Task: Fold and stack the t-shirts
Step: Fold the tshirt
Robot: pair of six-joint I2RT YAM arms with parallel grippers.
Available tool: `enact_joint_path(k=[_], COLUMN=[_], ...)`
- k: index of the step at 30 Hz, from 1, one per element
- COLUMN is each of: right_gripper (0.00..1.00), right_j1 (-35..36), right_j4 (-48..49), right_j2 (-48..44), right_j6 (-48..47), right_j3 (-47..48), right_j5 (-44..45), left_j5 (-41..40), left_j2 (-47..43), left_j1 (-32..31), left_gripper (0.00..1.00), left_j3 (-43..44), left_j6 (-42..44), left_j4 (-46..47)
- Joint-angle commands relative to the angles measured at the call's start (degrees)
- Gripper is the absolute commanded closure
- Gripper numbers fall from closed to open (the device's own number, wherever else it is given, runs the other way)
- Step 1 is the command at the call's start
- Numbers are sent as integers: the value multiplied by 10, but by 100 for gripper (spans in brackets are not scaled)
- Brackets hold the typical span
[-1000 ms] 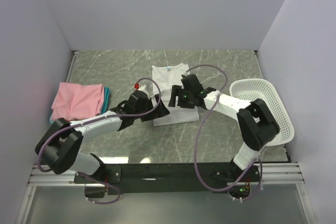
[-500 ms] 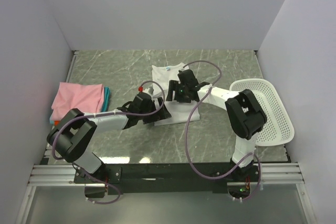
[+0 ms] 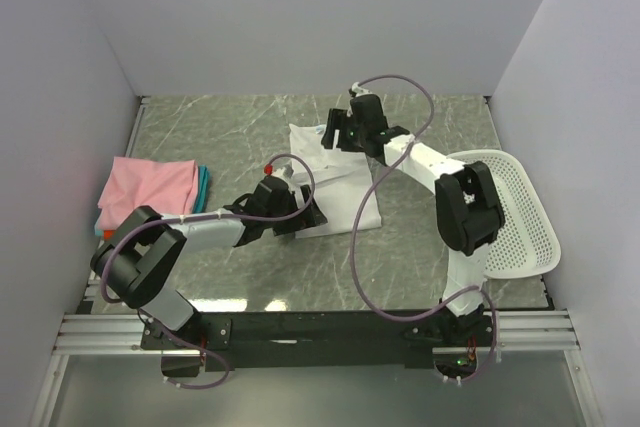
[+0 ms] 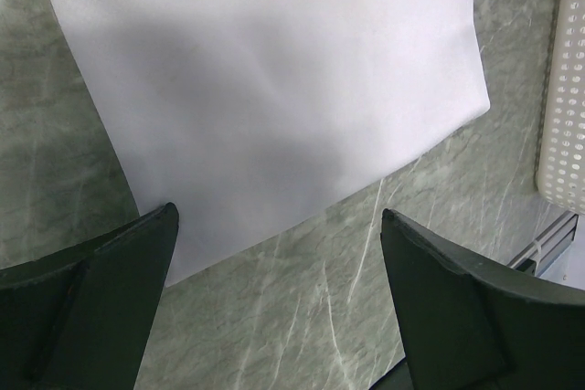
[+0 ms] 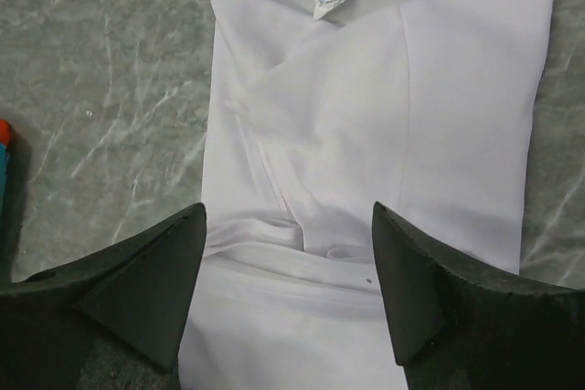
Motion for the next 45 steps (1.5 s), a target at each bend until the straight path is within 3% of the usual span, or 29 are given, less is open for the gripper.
enact_joint_path(k=[1,12,16,23,35,40,45], right_gripper=[21,20,20,23,41,46,57], right_j1=[5,4,3,4,3,3,2], right_j4=[-23,-81,-130,-125,-110,-100,-87], right_j2=[-62,-272,-303,-320,-291,-281,-275], right_j6=[-26,53,97,152,166,169,169], right_j3=[-9,-262,-308,-367,-419,-432,-442], right_j5=[25,75,129,122,105,107,96], left_j5=[3,-27,-65,-103,-87,-76,-75], left_j2=[-4,-84,-117,-134,-82,-61,-42], left_j1=[-3,-10,-10,-10,-10,-10,-10], left_gripper=[0,1,1,2,26,43,48], left_j3=[-9,-3,-29,-59,-53,-51,-44], left_j6=[13,11,-9,-41,-43,-43,-42], left_j4=[-9,-56,-84,-100,-86,-74,-77])
